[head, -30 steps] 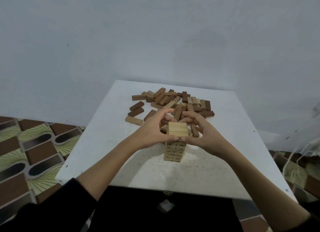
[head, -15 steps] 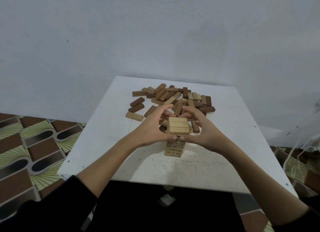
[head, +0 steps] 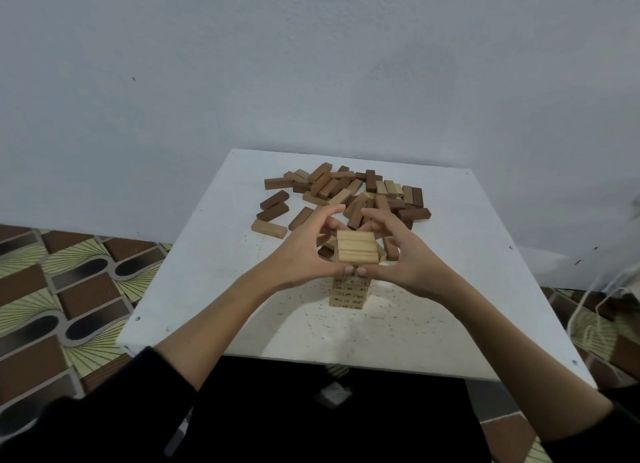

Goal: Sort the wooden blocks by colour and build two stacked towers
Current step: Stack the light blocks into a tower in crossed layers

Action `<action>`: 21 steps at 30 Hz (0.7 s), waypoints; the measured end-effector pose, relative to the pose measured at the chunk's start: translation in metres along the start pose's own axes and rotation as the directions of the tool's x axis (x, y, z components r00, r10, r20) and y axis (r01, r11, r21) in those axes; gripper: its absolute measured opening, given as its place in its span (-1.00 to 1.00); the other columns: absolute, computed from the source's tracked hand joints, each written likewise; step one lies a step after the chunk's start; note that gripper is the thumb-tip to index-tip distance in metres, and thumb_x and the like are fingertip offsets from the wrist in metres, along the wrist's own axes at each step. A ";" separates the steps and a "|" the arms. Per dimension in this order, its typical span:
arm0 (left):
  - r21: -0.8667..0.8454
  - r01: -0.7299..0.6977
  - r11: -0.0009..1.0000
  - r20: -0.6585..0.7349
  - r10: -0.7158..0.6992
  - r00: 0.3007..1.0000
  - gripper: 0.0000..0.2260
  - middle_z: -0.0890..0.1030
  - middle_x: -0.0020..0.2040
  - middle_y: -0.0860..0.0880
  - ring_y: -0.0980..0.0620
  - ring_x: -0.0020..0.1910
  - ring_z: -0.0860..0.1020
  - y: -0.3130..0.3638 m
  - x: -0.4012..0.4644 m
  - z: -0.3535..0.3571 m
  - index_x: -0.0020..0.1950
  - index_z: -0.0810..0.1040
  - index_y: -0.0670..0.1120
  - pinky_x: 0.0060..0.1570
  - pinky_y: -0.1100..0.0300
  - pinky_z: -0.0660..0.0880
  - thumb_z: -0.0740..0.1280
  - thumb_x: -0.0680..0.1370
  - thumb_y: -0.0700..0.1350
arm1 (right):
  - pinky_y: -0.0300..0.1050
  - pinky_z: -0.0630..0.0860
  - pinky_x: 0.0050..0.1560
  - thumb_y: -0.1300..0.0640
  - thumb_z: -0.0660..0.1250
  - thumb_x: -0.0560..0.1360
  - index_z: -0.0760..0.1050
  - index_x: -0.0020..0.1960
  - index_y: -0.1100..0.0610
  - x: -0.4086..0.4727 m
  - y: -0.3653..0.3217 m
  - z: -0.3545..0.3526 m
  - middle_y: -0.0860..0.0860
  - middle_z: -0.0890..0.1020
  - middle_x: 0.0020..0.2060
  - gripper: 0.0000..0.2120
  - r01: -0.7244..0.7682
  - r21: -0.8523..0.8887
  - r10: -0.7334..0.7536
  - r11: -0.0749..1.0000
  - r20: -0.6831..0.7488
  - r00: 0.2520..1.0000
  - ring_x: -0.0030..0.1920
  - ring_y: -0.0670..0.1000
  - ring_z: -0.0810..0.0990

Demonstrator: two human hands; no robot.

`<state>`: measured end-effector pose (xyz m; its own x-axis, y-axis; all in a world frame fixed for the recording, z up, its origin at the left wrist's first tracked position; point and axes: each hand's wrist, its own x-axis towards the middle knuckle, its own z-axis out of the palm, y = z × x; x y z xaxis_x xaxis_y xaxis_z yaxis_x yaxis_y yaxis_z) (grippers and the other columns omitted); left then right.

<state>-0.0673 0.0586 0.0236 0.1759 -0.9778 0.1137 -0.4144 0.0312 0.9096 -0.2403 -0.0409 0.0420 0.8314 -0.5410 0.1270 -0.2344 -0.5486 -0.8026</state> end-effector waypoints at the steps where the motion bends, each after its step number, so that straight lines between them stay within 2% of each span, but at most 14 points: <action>1: -0.005 0.003 1.000 0.000 -0.003 1.000 -0.23 0.50 0.12 0.05 0.15 0.18 0.49 0.000 0.000 0.000 0.45 0.24 -0.04 0.21 0.36 0.39 0.54 0.34 -0.26 | -0.58 0.28 0.05 0.24 0.51 0.34 0.22 0.34 -0.03 0.000 0.000 0.000 0.00 0.49 0.13 -0.30 -0.002 0.007 0.002 1.000 0.002 1.000 0.19 -0.05 0.43; 4: -0.020 0.016 1.000 0.004 -0.016 1.000 -0.22 0.49 0.15 0.05 0.19 0.17 0.49 0.001 0.000 0.000 0.45 0.23 -0.02 0.22 0.33 0.39 0.55 0.34 -0.25 | -0.60 0.27 0.04 0.26 0.51 0.34 0.21 0.35 -0.03 0.000 -0.001 0.000 0.01 0.48 0.14 -0.29 -0.013 0.023 0.013 1.000 0.006 1.000 0.20 -0.04 0.43; 6: -0.022 0.028 0.999 0.018 -0.027 0.999 -0.20 0.44 0.28 0.04 0.27 0.24 0.43 0.001 -0.002 0.000 0.46 0.20 0.00 0.24 0.37 0.35 0.55 0.34 -0.18 | -0.59 0.29 0.07 0.27 0.51 0.34 0.17 0.38 -0.03 -0.001 -0.003 0.001 0.02 0.44 0.19 -0.24 -0.034 0.076 0.033 0.997 0.014 0.999 0.24 -0.06 0.39; 8: -0.003 0.041 0.999 0.028 -0.041 0.999 -0.15 0.29 0.45 0.08 0.26 0.38 0.28 0.000 -0.006 0.001 0.51 0.14 0.04 0.30 0.36 0.26 0.52 0.33 -0.02 | -0.51 0.30 0.18 0.17 0.51 0.34 0.07 0.46 -0.01 -0.005 -0.003 0.003 -0.01 0.35 0.31 -0.14 -0.074 0.141 0.072 0.987 0.023 0.997 0.34 -0.10 0.31; 10: -0.009 0.072 0.997 0.024 -0.072 0.997 -0.10 0.11 0.53 0.14 0.22 0.47 0.13 0.000 -0.012 0.007 0.55 0.04 0.07 0.35 0.35 0.17 0.49 0.35 0.06 | -0.35 0.24 0.29 0.01 0.48 0.34 -0.04 0.51 -0.02 -0.010 -0.002 0.010 -0.10 0.24 0.42 -0.06 -0.121 0.192 0.121 0.974 0.013 0.993 0.41 -0.14 0.21; 12: -0.061 0.110 0.992 0.035 -0.108 0.994 -0.09 0.04 0.55 0.14 0.21 0.48 0.10 0.000 -0.018 0.015 0.56 -0.09 0.10 0.24 0.51 0.22 0.48 0.43 -0.01 | -0.25 0.20 0.31 -0.12 0.46 0.35 -0.09 0.53 -0.03 -0.015 -0.003 0.019 -0.15 0.13 0.48 -0.03 -0.148 0.226 0.154 0.963 -0.007 0.988 0.41 -0.18 0.16; 13: -0.080 0.133 0.988 0.045 -0.129 0.991 -0.10 0.07 0.54 0.09 0.20 0.45 0.19 0.000 -0.021 0.020 0.56 -0.15 0.11 0.16 0.53 0.30 0.45 0.47 -0.07 | -0.24 0.20 0.30 -0.14 0.44 0.35 -0.10 0.53 -0.03 -0.017 -0.003 0.024 -0.15 0.09 0.50 -0.04 -0.163 0.247 0.172 0.955 -0.015 0.985 0.40 -0.19 0.15; 15: -0.110 0.163 0.980 0.065 -0.156 0.986 -0.10 0.18 0.48 0.03 0.31 0.26 0.38 0.001 -0.025 0.028 0.54 -0.25 0.14 0.05 0.42 0.45 0.38 0.52 -0.20 | -0.24 0.20 0.30 -0.13 0.41 0.36 -0.13 0.53 -0.03 -0.020 -0.005 0.033 -0.13 0.04 0.51 -0.05 -0.177 0.316 0.194 0.932 -0.021 0.981 0.37 -0.23 0.16; 17: -0.135 0.167 0.977 0.076 -0.158 0.985 -0.09 0.16 0.45 0.05 0.44 0.14 0.40 0.001 -0.027 0.035 0.52 -0.32 0.12 -0.01 0.42 0.47 0.32 0.53 -0.30 | -0.39 0.22 0.26 -0.10 0.41 0.39 -0.16 0.53 -0.03 -0.022 -0.006 0.039 -0.18 0.01 0.49 -0.05 -0.178 0.355 0.197 0.918 -0.020 0.980 0.30 -0.41 0.19; 19: -0.133 0.162 0.978 0.063 -0.155 0.986 -0.09 0.10 0.47 0.04 0.33 0.23 0.37 0.003 -0.028 0.039 0.51 -0.37 0.10 0.02 0.41 0.46 0.30 0.54 -0.32 | -0.52 0.22 0.16 -0.07 0.32 0.36 -0.19 0.54 -0.01 -0.023 -0.006 0.042 -0.25 0.01 0.44 -0.07 -0.184 0.350 0.203 0.919 -0.017 0.979 0.17 -0.61 0.16; 21: -0.127 0.161 0.979 0.038 -0.157 0.987 -0.08 0.02 0.52 0.03 0.10 0.36 0.31 0.005 -0.029 0.041 0.50 -0.39 0.12 0.14 0.27 0.47 0.29 0.54 -0.31 | -0.44 0.20 0.26 -0.06 0.28 0.36 -0.19 0.54 0.00 -0.023 -0.007 0.043 -0.31 0.03 0.38 -0.08 -0.193 0.347 0.214 0.918 -0.024 0.977 0.18 -0.57 0.17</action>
<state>-0.1111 0.0786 0.0089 0.2047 -0.9777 -0.0460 -0.2642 -0.1005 0.9592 -0.2362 0.0032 0.0196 0.7497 -0.6610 -0.0337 -0.2004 -0.1781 -0.9634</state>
